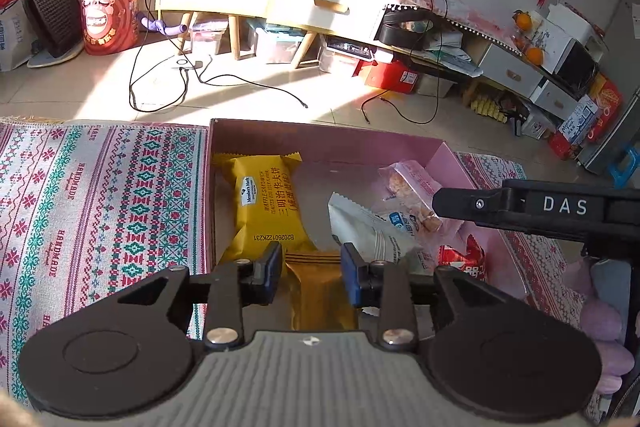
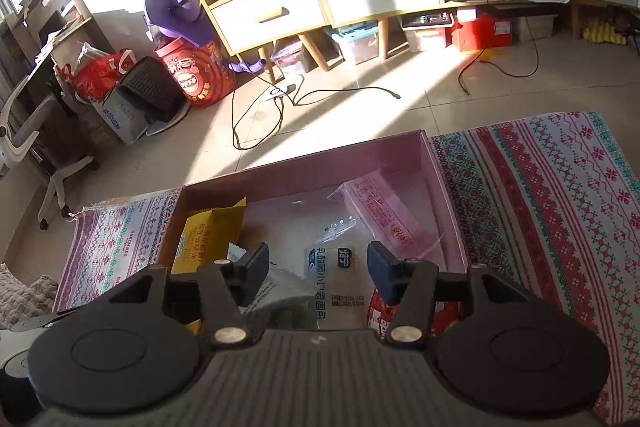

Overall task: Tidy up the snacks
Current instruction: 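Carry both snacks into the pink box and open both tools, then withdraw both tools from the box back over the snack pile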

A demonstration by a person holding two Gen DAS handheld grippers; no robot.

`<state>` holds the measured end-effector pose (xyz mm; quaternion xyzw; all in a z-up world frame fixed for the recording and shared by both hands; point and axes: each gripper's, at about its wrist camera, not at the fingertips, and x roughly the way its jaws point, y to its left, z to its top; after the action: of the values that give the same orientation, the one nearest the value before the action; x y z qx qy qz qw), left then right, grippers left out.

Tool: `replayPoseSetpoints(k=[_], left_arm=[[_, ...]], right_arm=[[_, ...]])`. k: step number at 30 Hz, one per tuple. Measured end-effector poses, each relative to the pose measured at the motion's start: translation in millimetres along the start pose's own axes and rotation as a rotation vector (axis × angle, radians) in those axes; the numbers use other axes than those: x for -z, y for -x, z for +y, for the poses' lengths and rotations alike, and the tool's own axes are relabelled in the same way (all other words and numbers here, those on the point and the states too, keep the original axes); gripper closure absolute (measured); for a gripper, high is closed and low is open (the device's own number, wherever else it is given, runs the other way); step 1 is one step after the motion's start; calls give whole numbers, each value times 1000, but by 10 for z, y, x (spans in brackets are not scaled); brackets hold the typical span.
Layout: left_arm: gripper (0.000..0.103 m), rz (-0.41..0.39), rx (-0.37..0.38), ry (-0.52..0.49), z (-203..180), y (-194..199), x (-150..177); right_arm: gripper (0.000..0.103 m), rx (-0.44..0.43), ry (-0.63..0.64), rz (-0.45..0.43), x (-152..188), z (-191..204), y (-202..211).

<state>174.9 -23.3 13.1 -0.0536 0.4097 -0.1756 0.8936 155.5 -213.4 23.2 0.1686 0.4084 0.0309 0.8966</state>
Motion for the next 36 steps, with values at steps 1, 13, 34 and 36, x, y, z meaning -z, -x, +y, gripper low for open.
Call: replayPoseSetpoints(k=[1, 13, 34, 36], left_arm=[[50, -9, -4, -5, -9, 22, -2], [27, -5, -3, -56, -98, 256, 86], [0, 17, -46, -147, -138, 723, 467], [0, 25, -52, -153, -133, 759, 532]], right_arm=[[48, 4, 5, -2, 1, -1, 18], [24, 18, 44, -17, 123, -35, 328], [8, 15, 161, 26, 651, 102, 793], [8, 9, 170, 30, 701, 115, 823]])
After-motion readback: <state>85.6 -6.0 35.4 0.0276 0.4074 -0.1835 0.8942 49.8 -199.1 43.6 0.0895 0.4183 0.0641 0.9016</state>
